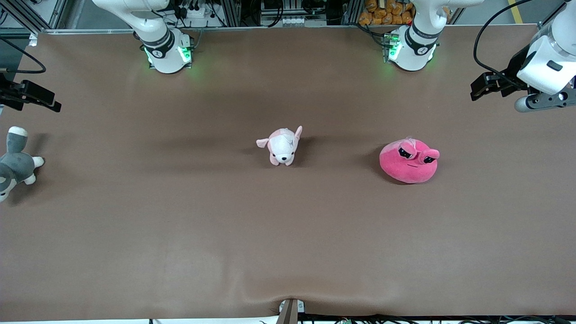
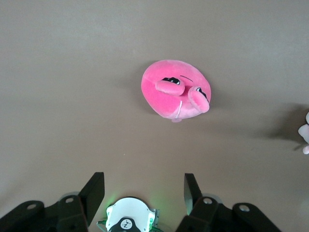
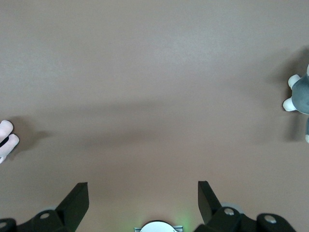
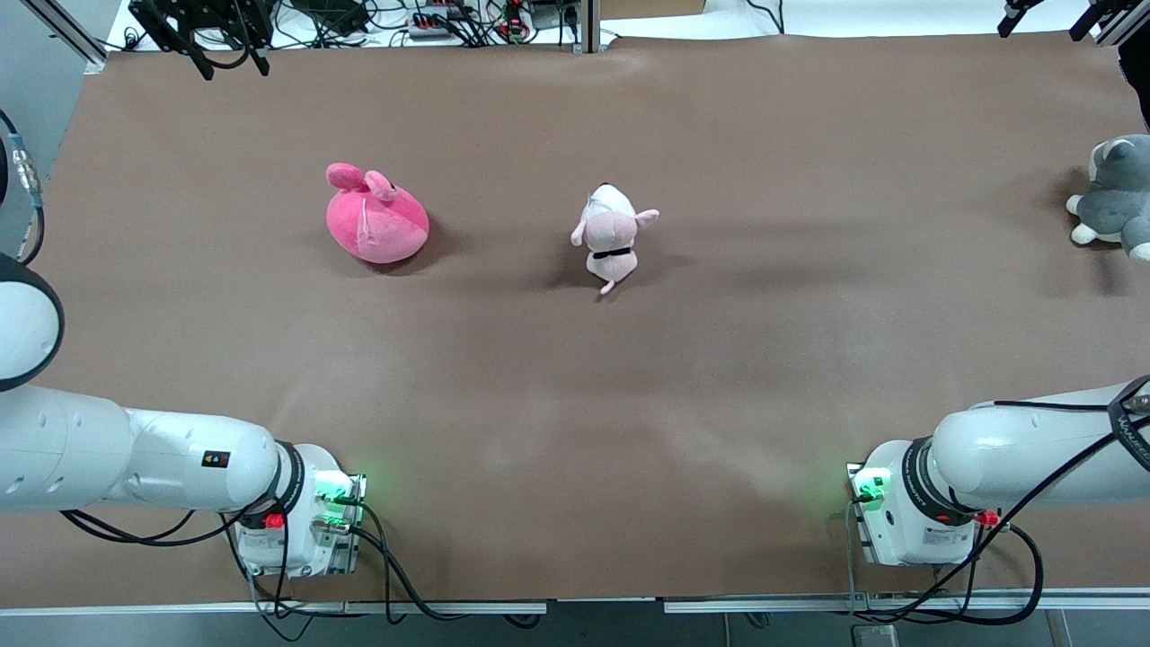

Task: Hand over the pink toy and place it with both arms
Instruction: 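Move the left gripper down toward the pink plush toy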

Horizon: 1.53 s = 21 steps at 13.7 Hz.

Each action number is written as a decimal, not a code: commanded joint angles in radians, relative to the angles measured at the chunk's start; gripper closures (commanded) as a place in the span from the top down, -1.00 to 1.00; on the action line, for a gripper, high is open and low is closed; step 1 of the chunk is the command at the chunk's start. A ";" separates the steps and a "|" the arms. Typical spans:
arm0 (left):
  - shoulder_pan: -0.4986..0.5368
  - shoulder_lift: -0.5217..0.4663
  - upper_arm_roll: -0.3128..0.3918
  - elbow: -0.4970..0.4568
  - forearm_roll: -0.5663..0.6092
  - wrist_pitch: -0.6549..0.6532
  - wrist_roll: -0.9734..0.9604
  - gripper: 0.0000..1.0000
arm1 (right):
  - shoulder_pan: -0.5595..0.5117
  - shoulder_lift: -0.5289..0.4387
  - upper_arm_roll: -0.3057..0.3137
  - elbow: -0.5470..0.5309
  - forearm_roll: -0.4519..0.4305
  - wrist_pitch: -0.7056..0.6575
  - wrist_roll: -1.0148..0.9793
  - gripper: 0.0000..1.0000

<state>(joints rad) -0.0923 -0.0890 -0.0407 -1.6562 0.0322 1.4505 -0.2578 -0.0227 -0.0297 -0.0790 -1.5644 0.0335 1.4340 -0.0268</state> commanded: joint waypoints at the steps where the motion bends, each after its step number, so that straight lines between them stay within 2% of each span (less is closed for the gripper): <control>1: 0.008 -0.008 -0.005 -0.048 0.000 0.062 -0.014 0.49 | -0.014 0.002 0.012 0.007 -0.006 -0.010 -0.013 1.00; 7: 0.006 -0.006 -0.005 -0.062 -0.001 0.091 -0.018 0.49 | -0.020 0.005 0.012 0.007 -0.006 -0.010 -0.013 1.00; 9: 0.037 0.008 -0.005 -0.080 -0.001 0.116 -0.021 0.49 | -0.025 0.005 0.012 0.007 -0.006 -0.010 -0.013 1.00; 12: 0.052 0.021 -0.005 -0.086 -0.011 0.123 -0.098 0.50 | -0.023 0.005 0.012 0.010 -0.007 -0.010 -0.013 1.00; 14: 0.054 0.012 -0.005 -0.132 -0.012 0.152 -0.213 0.51 | -0.022 0.005 0.012 0.009 -0.007 -0.010 -0.013 1.00; 21: 0.069 0.003 -0.004 -0.223 -0.021 0.226 -0.259 0.51 | -0.023 0.005 0.012 0.010 -0.007 -0.010 -0.013 1.00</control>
<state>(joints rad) -0.0349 -0.0611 -0.0393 -1.8317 0.0314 1.6468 -0.4853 -0.0253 -0.0259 -0.0807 -1.5646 0.0330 1.4334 -0.0277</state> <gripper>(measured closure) 0.242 0.000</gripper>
